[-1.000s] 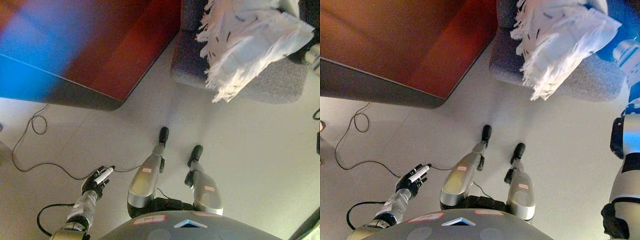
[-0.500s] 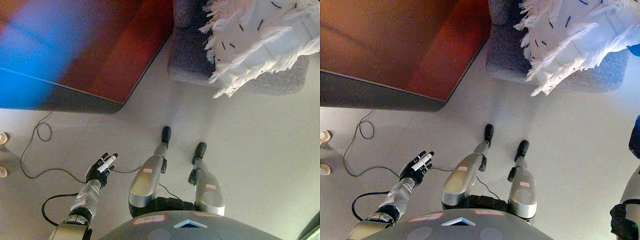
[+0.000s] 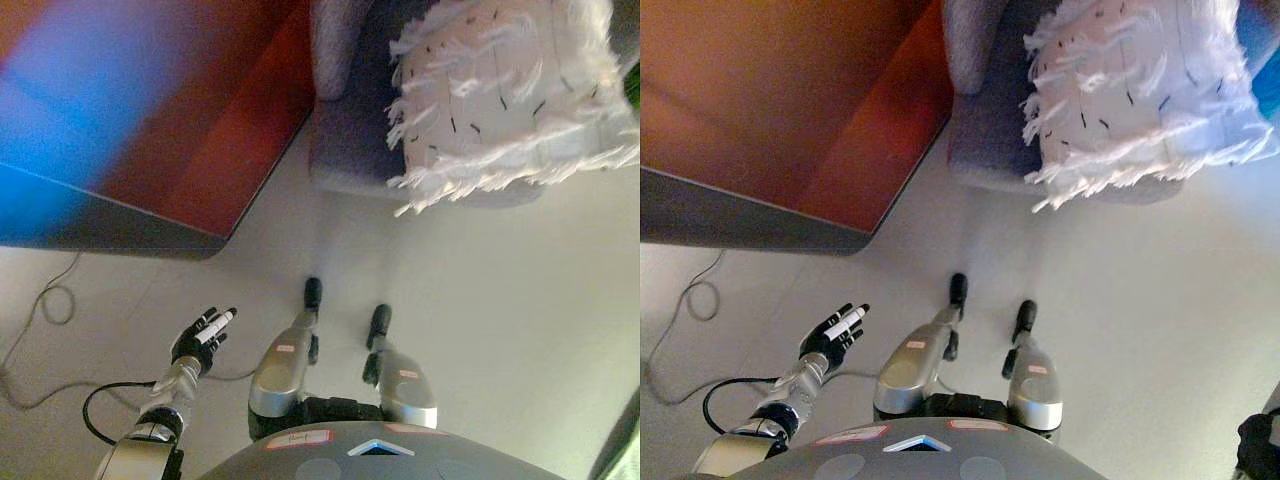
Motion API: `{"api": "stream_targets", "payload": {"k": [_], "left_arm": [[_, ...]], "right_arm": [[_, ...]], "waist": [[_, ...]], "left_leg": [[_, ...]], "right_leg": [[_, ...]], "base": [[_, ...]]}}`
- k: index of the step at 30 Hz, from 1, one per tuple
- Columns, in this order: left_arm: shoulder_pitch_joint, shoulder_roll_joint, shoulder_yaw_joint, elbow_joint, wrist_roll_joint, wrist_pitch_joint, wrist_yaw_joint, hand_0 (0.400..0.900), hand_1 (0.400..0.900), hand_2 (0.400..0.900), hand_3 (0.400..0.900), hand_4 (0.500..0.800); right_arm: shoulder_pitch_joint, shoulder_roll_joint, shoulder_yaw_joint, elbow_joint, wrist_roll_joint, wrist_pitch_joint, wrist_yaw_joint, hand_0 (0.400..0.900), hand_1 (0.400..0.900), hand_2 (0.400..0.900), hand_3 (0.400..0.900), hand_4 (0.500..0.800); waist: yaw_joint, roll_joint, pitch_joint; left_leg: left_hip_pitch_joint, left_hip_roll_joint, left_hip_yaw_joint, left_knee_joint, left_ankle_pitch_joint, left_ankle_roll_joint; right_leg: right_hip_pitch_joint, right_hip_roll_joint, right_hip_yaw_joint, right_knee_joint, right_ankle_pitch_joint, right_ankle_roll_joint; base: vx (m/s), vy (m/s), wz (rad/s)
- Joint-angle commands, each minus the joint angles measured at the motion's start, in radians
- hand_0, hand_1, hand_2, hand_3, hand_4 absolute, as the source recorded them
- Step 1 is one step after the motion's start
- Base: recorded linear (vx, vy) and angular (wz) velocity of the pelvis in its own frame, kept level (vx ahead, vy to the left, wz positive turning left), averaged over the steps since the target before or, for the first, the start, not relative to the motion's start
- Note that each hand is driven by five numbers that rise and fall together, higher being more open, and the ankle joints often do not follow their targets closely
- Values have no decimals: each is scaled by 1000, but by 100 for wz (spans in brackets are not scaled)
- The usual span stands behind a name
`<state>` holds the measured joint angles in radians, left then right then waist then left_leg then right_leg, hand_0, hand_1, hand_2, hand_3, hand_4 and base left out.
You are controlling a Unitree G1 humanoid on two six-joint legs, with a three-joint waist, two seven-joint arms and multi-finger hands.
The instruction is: Pick up the pillow and put it on the sofa.
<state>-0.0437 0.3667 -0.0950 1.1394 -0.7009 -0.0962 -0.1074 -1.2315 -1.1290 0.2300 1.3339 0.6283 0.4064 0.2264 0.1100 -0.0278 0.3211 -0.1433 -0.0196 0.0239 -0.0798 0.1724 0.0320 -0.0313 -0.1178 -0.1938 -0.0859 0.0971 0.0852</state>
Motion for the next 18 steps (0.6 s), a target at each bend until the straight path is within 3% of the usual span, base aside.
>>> {"api": "stream_targets", "payload": {"k": [1, 13, 18], "left_arm": [[68, 52, -33, 100, 74, 1, 15, 900, 900, 900, 900, 800], [71, 59, 19, 176, 158, 2, 21, 900, 900, 900, 900, 800], [54, 48, 28, 181, 163, 2, 20, 900, 900, 900, 900, 800]], "right_arm": [[44, -161, 78, -71, -67, -55, 31, 900, 900, 900, 900, 800], [101, -233, 79, -73, -134, -44, 119, 900, 900, 900, 900, 800], [223, -232, 9, -70, -202, -34, 200, 900, 900, 900, 900, 800]], "waist": [[-14, -38, -214], [-56, -77, -295], [-78, -73, -306]], "left_leg": [[126, 62, -19, -7, -127, -71], [188, 69, 11, -7, -151, -72], [198, 68, 19, -7, -155, -74]], "right_leg": [[11, 5, -7, 61, -28, 35], [67, 41, 52, 42, -35, 25], [69, 46, 68, 47, -41, 21]], "base": [[111, -20, -20], [5, 1, -14], [-55, 29, -10]]}}
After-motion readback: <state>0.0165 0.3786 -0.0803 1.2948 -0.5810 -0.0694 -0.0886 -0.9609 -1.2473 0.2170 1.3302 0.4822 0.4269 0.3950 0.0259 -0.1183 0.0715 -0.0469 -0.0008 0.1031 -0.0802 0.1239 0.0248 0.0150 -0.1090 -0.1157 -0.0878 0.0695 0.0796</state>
